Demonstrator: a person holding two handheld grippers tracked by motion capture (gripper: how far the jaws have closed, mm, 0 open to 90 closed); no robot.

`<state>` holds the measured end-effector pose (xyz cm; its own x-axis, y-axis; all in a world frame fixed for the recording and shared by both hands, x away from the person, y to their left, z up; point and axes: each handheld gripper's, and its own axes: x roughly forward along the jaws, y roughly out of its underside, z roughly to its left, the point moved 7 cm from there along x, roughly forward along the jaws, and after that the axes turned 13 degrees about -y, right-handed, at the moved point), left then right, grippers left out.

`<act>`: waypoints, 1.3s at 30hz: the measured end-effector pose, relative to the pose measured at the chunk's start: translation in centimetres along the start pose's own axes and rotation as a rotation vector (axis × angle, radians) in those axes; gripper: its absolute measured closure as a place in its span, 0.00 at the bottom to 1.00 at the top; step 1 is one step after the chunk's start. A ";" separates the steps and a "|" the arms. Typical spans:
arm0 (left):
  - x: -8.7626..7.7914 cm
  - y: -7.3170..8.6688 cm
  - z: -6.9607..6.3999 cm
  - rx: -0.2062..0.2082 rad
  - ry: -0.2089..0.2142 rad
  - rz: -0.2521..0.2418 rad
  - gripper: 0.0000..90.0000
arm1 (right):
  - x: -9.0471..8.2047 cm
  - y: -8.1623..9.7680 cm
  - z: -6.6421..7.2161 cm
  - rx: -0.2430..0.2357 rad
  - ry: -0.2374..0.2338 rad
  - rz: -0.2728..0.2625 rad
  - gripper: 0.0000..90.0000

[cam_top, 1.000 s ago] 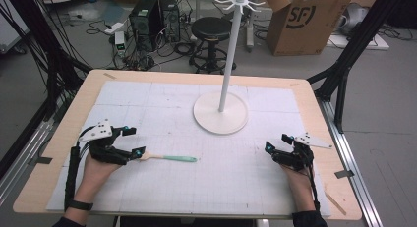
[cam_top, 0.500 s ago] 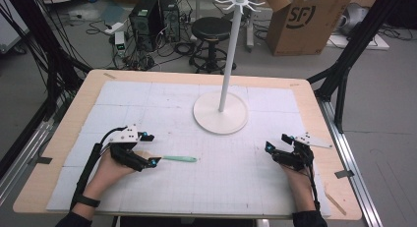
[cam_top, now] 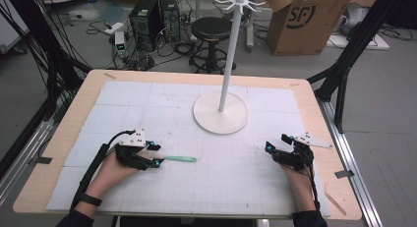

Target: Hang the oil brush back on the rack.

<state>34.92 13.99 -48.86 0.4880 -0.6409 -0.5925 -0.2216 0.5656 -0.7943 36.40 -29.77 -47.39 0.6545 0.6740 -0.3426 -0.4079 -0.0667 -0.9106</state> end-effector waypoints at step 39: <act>0.2 0.1 -0.4 -0.036 -0.002 0.031 0.91 | 0.0 0.1 0.3 -0.010 -0.010 0.002 0.22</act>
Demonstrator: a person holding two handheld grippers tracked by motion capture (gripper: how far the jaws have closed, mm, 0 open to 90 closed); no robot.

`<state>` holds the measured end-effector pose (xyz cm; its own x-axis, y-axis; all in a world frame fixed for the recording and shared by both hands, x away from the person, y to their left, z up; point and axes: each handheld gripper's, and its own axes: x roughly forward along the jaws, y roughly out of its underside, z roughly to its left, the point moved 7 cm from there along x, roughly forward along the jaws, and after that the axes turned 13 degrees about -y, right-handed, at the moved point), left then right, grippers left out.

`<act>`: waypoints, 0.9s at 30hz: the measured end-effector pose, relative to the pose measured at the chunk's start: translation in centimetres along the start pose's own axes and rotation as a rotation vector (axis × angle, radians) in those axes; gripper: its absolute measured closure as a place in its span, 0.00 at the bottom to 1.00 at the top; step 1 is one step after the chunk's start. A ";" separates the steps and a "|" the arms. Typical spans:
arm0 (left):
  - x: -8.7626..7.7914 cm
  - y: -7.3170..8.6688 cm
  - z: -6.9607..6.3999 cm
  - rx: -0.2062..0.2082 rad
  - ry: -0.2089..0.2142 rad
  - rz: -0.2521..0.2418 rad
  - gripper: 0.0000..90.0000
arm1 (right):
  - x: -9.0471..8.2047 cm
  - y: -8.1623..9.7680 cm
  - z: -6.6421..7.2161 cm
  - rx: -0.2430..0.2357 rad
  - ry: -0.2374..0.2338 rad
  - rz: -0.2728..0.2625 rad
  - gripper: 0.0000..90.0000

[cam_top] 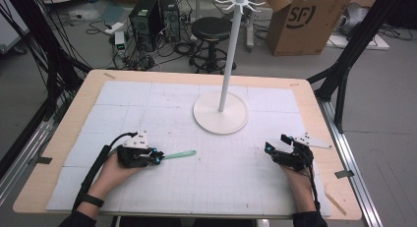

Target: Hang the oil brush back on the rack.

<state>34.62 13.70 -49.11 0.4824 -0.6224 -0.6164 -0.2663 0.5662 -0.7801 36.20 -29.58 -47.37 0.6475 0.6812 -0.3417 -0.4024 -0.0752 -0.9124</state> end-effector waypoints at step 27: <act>-3.4 -6.0 2.4 -0.157 -0.074 -0.193 0.91 | 0.0 0.0 0.0 0.002 -0.002 0.001 0.22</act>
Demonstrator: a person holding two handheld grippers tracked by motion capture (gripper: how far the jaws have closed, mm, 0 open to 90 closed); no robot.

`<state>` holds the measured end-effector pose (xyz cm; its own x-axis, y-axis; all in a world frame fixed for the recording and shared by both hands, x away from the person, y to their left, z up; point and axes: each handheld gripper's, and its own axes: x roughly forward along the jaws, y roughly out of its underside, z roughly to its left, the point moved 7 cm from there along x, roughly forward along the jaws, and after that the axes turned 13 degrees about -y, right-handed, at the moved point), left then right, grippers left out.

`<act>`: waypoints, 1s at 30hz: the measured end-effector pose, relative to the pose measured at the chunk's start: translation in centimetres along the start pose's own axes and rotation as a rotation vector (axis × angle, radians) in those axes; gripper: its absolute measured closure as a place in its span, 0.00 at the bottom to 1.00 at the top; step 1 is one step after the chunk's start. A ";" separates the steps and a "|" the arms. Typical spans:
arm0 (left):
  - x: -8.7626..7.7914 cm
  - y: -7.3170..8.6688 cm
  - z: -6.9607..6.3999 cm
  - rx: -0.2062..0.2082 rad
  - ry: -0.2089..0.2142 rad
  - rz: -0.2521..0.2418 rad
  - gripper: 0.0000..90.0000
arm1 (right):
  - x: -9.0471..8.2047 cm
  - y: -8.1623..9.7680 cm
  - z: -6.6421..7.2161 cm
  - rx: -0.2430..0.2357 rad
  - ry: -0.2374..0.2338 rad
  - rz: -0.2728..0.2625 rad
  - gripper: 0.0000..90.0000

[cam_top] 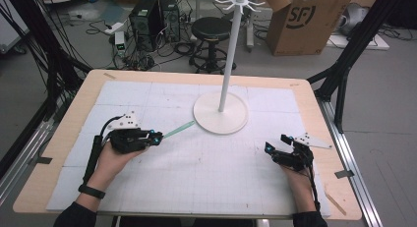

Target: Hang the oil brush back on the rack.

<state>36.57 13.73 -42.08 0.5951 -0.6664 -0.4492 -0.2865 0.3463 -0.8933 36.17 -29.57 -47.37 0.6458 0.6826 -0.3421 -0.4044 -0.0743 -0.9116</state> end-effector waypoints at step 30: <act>-3.0 -18.3 1.1 0.022 -0.019 -0.136 0.91 | 0.0 0.0 0.0 0.006 -0.008 -0.003 0.22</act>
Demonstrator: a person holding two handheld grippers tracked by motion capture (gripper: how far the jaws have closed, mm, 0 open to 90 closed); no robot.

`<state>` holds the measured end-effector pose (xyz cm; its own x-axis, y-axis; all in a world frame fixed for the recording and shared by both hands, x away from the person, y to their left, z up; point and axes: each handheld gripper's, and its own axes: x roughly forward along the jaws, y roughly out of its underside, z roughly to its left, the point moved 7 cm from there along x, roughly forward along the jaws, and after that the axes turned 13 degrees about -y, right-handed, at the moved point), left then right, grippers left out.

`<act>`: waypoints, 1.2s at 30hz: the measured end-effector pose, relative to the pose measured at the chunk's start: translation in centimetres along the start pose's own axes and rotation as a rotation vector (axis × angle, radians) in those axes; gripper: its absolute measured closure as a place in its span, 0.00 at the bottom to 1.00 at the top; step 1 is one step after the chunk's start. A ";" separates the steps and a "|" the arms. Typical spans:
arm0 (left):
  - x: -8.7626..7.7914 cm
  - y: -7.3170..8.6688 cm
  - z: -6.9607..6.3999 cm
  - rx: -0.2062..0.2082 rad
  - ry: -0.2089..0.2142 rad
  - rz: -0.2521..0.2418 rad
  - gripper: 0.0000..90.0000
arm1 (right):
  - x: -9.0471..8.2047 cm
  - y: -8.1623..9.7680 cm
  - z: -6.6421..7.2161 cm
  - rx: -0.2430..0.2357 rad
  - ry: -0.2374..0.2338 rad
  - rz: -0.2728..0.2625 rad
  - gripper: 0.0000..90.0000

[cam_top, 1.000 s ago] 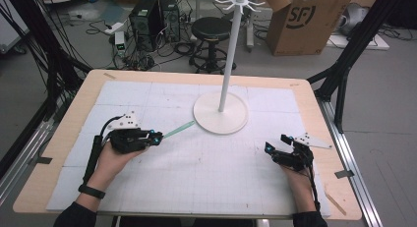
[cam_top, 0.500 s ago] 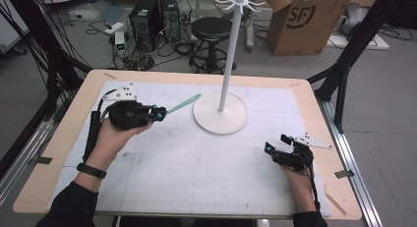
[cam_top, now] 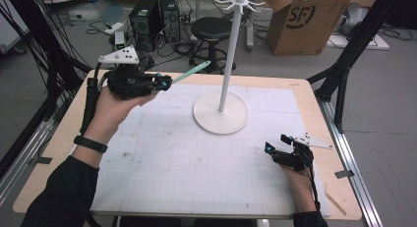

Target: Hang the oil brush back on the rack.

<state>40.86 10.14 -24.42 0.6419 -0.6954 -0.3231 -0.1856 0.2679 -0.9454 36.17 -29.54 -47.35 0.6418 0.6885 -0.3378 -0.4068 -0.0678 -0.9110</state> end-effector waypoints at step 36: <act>0.0 -11.0 0.7 -0.010 -0.024 -0.092 0.91 | -0.1 0.0 0.0 0.001 -0.008 -0.004 0.22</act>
<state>43.45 7.69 -13.97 0.6740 -0.7007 -0.2342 -0.1328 0.1969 -0.9714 36.14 -29.59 -47.33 0.6387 0.6942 -0.3319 -0.4048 -0.0637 -0.9122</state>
